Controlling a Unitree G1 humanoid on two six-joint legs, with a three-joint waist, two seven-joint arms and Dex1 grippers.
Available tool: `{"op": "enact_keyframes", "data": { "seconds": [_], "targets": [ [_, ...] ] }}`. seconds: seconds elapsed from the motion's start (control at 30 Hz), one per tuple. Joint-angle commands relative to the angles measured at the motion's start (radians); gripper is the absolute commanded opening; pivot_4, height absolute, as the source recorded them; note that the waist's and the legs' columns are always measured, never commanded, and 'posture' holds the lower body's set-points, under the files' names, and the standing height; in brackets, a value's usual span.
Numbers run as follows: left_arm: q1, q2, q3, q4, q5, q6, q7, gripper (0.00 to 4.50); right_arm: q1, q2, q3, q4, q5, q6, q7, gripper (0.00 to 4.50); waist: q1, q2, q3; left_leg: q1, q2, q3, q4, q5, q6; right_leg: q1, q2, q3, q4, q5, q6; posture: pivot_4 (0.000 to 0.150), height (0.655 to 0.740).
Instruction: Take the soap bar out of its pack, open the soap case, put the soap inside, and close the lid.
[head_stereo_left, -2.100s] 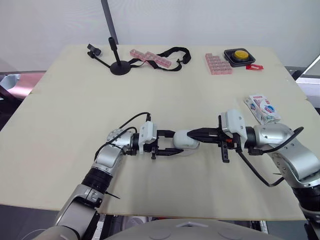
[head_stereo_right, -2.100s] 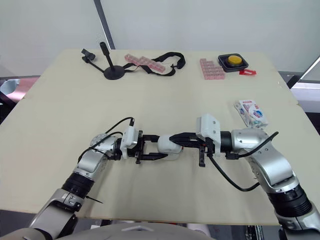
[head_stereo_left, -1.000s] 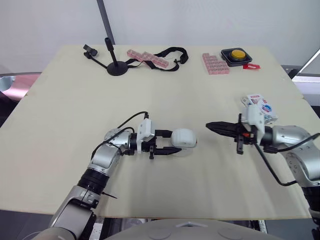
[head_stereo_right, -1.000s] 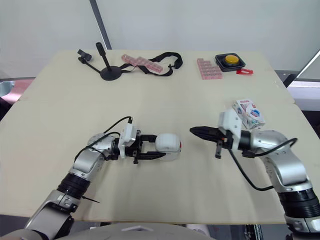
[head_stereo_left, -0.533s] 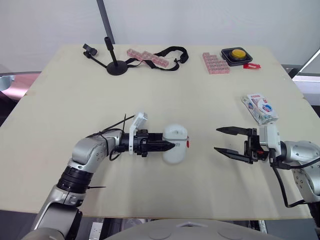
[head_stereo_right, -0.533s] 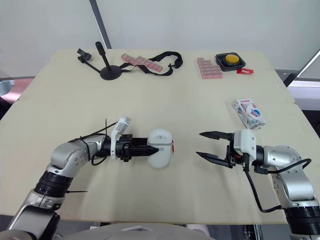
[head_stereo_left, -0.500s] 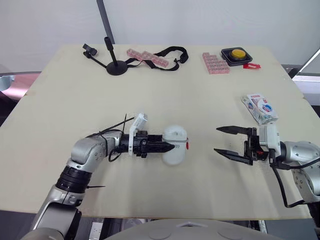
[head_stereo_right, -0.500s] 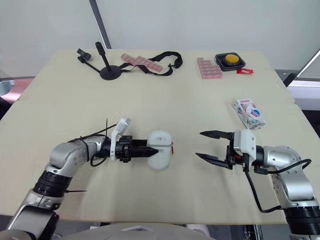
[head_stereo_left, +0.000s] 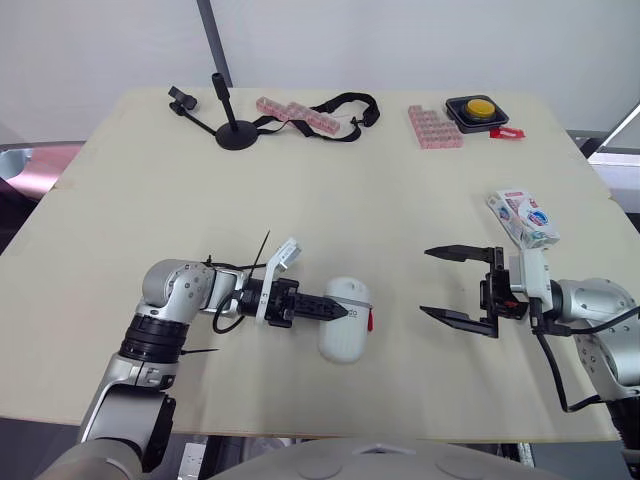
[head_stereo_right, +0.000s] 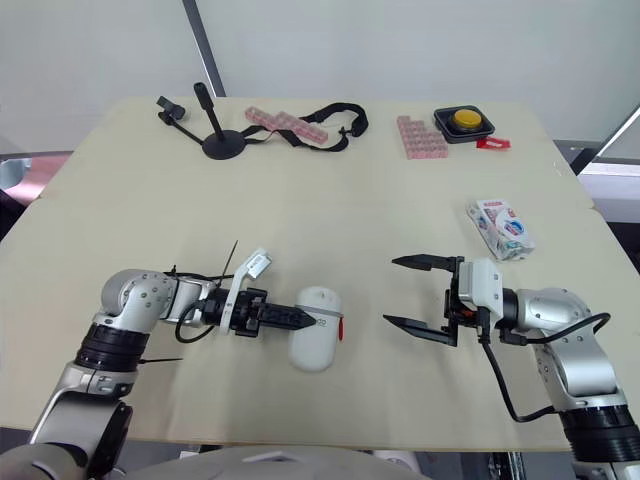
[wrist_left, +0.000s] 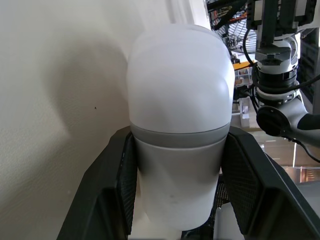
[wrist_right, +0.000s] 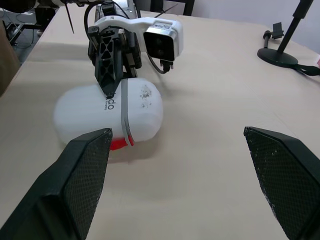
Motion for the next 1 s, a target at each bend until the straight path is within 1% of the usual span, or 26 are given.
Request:
{"op": "enact_keyframes", "data": {
  "seconds": [0.03, 0.27, 0.33, 0.4, 0.47, 0.5, 0.53, 0.57, 0.63, 0.67, 0.73, 0.77, 0.8, 0.87, 1.0],
  "targets": [
    [-0.02, 0.003, -0.011, 0.037, 0.044, 0.001, 0.039, 1.9, -0.002, -0.016, -0.011, -0.035, 0.04, 0.044, 0.003, 4.49, 0.0, 0.0, 0.0, 0.0, 0.0, 0.0, 0.0, 0.0, 0.0, 0.0, 0.0, 0.0, 0.0, 0.0, 0.0, 0.15, 0.74],
    [-0.026, 0.006, -0.029, 0.081, 0.086, -0.035, 0.064, 1.9, 0.008, -0.022, -0.018, -0.063, 0.098, 0.112, 0.035, 4.49, 0.0, 0.0, 0.0, 0.002, 0.0, -0.001, -0.001, 0.0, 0.0, 0.004, -0.001, -0.002, -0.002, 0.0, 0.0, 0.15, 0.74],
    [-0.023, 0.007, -0.032, 0.082, 0.099, -0.062, 0.069, 2.97, 0.01, -0.023, -0.021, -0.067, 0.105, 0.127, 0.039, 4.5, 0.0, 0.0, 0.0, 0.002, 0.0, -0.002, -0.001, 0.0, 0.0, 0.004, -0.001, -0.002, -0.003, 0.0, 0.0, 0.15, 0.74],
    [-0.023, 0.008, -0.035, 0.086, 0.107, -0.084, 0.066, 3.61, 0.015, -0.029, -0.02, -0.073, 0.113, 0.144, 0.048, 4.5, 0.0, 0.0, 0.0, 0.002, 0.0, -0.002, -0.001, 0.0, 0.0, 0.005, -0.001, -0.003, -0.003, 0.0, 0.0, 0.15, 0.74],
    [-0.024, 0.011, -0.038, 0.087, 0.116, -0.105, 0.061, 4.28, 0.02, -0.03, -0.02, -0.077, 0.115, 0.151, 0.053, 4.5, 0.001, 0.001, 0.0, 0.007, -0.002, -0.002, -0.004, 0.0, 0.0, 0.009, -0.003, -0.003, -0.004, 0.0, 0.0, 0.15, 0.74],
    [-0.023, 0.017, -0.045, 0.083, 0.127, -0.128, 0.056, 4.46, 0.021, -0.029, -0.02, -0.077, 0.113, 0.15, 0.055, 4.5, 0.001, 0.0, 0.0, 0.01, -0.003, -0.002, -0.006, 0.001, 0.0, 0.011, -0.004, -0.004, -0.005, 0.0, 0.0, 0.15, 0.74],
    [-0.023, 0.022, -0.051, 0.08, 0.135, -0.144, 0.052, 4.46, 0.022, -0.028, -0.019, -0.076, 0.111, 0.15, 0.057, 4.5, 0.0, 0.0, 0.0, 0.014, -0.005, -0.002, -0.01, 0.003, 0.0, 0.014, -0.006, -0.004, -0.005, 0.0, 0.0, 0.15, 0.74],
    [-0.023, 0.025, -0.053, 0.078, 0.138, -0.157, 0.048, 4.46, 0.022, -0.027, -0.019, -0.075, 0.11, 0.151, 0.058, 4.5, -0.001, 0.0, 0.001, 0.021, -0.009, -0.002, -0.018, 0.004, -0.002, 0.018, -0.01, -0.004, -0.008, 0.001, 0.001, 0.15, 0.74],
    [-0.024, 0.046, -0.073, 0.059, 0.143, -0.185, 0.026, 4.46, 0.019, -0.026, -0.018, -0.07, 0.107, 0.152, 0.059, 4.5, -0.005, 0.0, 0.001, 0.028, -0.015, -0.001, -0.029, 0.008, 0.002, 0.022, -0.014, -0.004, -0.012, 0.002, 0.001, 0.15, 0.74],
    [-0.024, 0.059, -0.082, 0.048, 0.144, -0.2, 0.012, 4.46, 0.018, -0.025, -0.018, -0.067, 0.105, 0.151, 0.059, 4.5, -0.007, 0.0, 0.001, 0.029, -0.015, -0.001, -0.031, 0.009, 0.002, 0.023, -0.014, -0.003, -0.014, 0.003, 0.001, 0.15, 0.74],
    [-0.021, 0.102, -0.104, 0.023, 0.155, -0.243, -0.027, 4.46, 0.015, -0.024, -0.016, -0.063, 0.101, 0.15, 0.06, 4.5, -0.009, -0.001, 0.002, 0.029, -0.015, -0.001, -0.032, 0.013, 0.009, 0.023, -0.014, -0.003, -0.015, 0.003, 0.0, 0.15, 0.74],
    [-0.021, 0.129, -0.108, 0.017, 0.161, -0.266, -0.049, 4.46, 0.014, -0.024, -0.017, -0.059, 0.099, 0.149, 0.059, 4.5, -0.011, 0.0, 0.002, 0.029, -0.015, -0.001, -0.033, 0.013, 0.009, 0.023, -0.014, -0.003, -0.015, 0.003, 0.0, 0.15, 0.74],
    [-0.022, 0.147, -0.112, 0.014, 0.166, -0.284, -0.066, 4.46, 0.013, -0.024, -0.017, -0.057, 0.098, 0.149, 0.058, 4.5, -0.013, 0.0, 0.003, 0.028, -0.015, -0.001, -0.033, 0.013, 0.009, 0.022, -0.013, -0.003, -0.016, 0.003, 0.0, 0.15, 0.74],
    [-0.022, 0.222, -0.131, -0.004, 0.193, -0.353, -0.135, 4.46, 0.013, -0.027, -0.025, -0.043, 0.09, 0.142, 0.057, 4.5, -0.015, 0.0, 0.003, 0.026, -0.015, -0.001, -0.035, 0.015, 0.007, 0.021, -0.013, -0.004, -0.019, 0.003, 0.001, 0.15, 0.74],
    [-0.016, 0.314, -0.143, -0.02, 0.242, -0.482, -0.233, 4.46, 0.017, -0.035, -0.042, -0.012, 0.078, 0.131, 0.056, 4.5, -0.013, 0.001, 0.004, 0.019, -0.014, -0.002, -0.037, 0.015, 0.003, 0.017, -0.011, -0.006, -0.023, 0.003, 0.001, 0.15, 0.74]
  ]
}}
